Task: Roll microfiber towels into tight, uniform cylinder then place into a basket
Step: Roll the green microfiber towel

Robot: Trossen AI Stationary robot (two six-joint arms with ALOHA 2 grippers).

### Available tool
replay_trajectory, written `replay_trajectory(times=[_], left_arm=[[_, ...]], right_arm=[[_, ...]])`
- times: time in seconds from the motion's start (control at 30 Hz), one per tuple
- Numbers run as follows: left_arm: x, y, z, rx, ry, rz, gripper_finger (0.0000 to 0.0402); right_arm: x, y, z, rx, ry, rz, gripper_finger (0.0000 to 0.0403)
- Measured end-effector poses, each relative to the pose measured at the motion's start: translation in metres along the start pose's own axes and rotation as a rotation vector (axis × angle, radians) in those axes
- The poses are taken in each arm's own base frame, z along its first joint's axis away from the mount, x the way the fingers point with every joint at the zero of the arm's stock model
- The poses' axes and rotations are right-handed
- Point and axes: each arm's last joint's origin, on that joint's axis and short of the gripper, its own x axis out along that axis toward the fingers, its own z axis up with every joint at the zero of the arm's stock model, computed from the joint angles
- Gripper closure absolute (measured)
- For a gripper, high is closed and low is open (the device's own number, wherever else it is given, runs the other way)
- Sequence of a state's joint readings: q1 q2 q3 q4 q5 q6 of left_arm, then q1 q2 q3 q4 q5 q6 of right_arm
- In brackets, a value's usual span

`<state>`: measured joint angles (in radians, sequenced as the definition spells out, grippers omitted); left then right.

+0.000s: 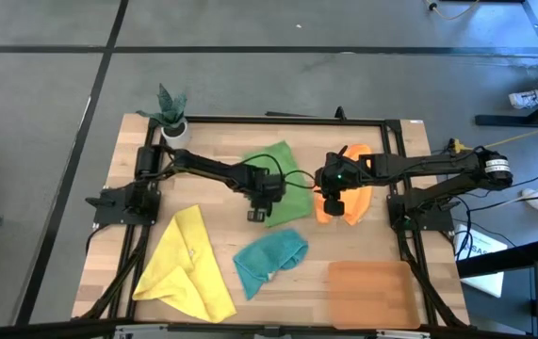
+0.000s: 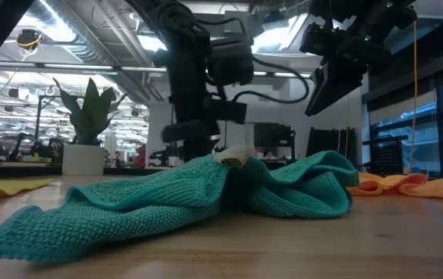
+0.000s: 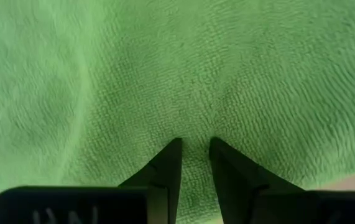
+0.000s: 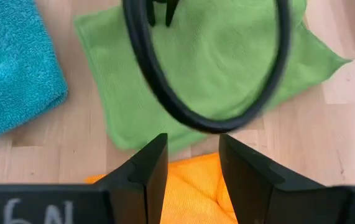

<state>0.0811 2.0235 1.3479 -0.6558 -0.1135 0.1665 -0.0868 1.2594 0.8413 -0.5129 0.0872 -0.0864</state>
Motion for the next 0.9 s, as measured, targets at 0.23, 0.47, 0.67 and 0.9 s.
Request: replay_trajectory(times=[0.23, 0.47, 0.67, 0.9], left_arm=[[-0.004, -0.003, -0.023, 0.051, 0.239, -0.039, 0.0324], [-0.011, -0.003, -0.030, 0.061, 0.291, -0.043, 0.0324], [-0.047, 0.002, -0.026, 0.046, 0.164, 0.001, 0.0324], [-0.106, 0.008, -0.035, -0.036, 0.024, 0.031, 0.0324]], right_arm=[[0.000, 0.000, 0.000, 0.002, 0.000, 0.000, 0.0257], [0.000, 0.000, 0.001, 0.001, -0.013, -0.001, 0.0257], [0.000, 0.000, 0.004, 0.003, -0.039, -0.003, 0.0257], [-0.001, -0.001, 0.009, 0.010, -0.097, -0.007, 0.0257]])
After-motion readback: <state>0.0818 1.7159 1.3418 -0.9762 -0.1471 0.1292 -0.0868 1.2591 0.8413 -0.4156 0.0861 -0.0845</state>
